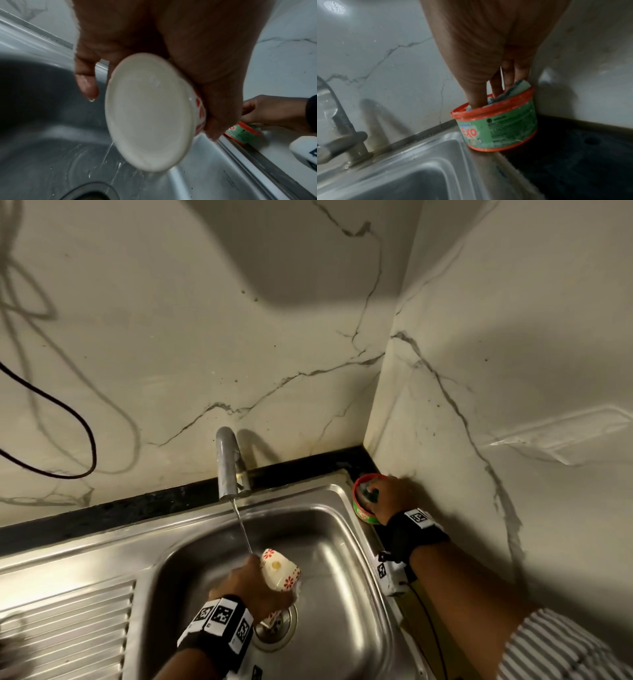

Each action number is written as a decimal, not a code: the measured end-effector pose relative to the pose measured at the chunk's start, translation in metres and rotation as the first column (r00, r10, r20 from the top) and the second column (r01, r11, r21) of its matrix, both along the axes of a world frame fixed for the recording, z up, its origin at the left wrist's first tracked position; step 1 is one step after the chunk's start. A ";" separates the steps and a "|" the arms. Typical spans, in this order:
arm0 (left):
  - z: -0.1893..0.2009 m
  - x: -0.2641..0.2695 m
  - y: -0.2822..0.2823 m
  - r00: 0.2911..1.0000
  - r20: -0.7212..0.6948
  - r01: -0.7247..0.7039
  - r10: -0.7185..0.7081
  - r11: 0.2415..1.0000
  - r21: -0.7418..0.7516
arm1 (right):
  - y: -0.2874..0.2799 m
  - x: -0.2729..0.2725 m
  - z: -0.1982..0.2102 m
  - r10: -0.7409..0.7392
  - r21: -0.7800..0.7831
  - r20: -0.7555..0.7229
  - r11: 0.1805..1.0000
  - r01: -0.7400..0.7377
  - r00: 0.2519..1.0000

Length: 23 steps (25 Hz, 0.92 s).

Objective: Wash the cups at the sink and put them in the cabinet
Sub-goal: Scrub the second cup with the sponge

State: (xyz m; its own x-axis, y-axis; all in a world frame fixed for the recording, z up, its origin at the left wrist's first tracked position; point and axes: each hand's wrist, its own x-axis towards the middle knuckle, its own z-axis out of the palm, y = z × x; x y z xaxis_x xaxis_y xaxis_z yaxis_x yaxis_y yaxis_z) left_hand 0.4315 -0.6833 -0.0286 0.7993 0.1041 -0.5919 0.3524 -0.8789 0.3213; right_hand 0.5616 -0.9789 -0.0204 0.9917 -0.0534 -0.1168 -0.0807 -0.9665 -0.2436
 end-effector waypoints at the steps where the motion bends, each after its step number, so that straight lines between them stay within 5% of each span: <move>1: 0.002 -0.001 -0.003 1.000 0.028 0.011 -0.011 1.000 -0.011 | 0.001 0.001 -0.002 0.009 -0.002 0.022 1.000 -0.009 1.000; 5: 0.002 -0.005 -0.008 0.992 0.121 0.021 -0.016 0.999 -0.038 | 0.003 -0.002 0.013 -0.057 0.059 0.169 0.997 0.047 0.984; 7: 0.001 -0.009 -0.005 0.982 0.188 0.006 0.010 0.997 -0.083 | 0.007 -0.014 0.025 -0.191 0.316 0.332 0.945 0.082 0.924; 9: 0.002 -0.015 0.002 0.953 0.293 -0.028 0.083 0.982 -0.186 | 0.029 -0.038 0.040 -0.334 0.689 0.223 0.719 0.095 0.916; 10: 0.003 -0.020 0.007 0.928 0.348 -0.047 0.131 0.970 -0.240 | 0.046 -0.055 0.047 -0.324 0.852 0.058 0.508 0.122 0.944; 11: 0.004 -0.026 0.011 0.903 0.396 -0.057 0.168 0.959 -0.276 | 0.065 -0.073 0.054 -0.237 0.927 -0.100 0.330 0.176 0.966; 12: 0.005 -0.031 0.016 0.877 0.442 -0.059 0.190 0.954 -0.295 | 0.081 -0.090 0.058 -0.095 0.944 -0.154 0.281 0.175 0.983; 14: 0.007 -0.042 0.025 0.822 0.523 -0.051 0.224 0.945 -0.324 | 0.109 -0.109 0.055 0.220 0.857 -0.020 0.506 -0.097 0.975; 16: 0.007 -0.049 0.033 0.795 0.566 -0.009 0.219 0.937 -0.350 | 0.131 -0.116 0.053 0.493 0.617 0.139 0.635 -0.465 0.859; 18: 0.010 -0.053 0.043 0.809 0.571 0.068 0.140 0.943 -0.327 | 0.153 -0.118 0.053 0.740 0.329 0.289 0.519 -0.789 0.608; 20: 0.016 -0.053 0.053 0.838 0.545 0.145 0.016 0.957 -0.251 | 0.166 -0.119 0.049 0.900 0.060 0.253 0.352 -0.934 0.355; 23: 0.027 -0.052 0.061 0.814 0.538 0.256 -0.219 0.967 0.005 | 0.175 -0.125 0.048 0.888 0.106 -0.128 0.455 -0.884 0.441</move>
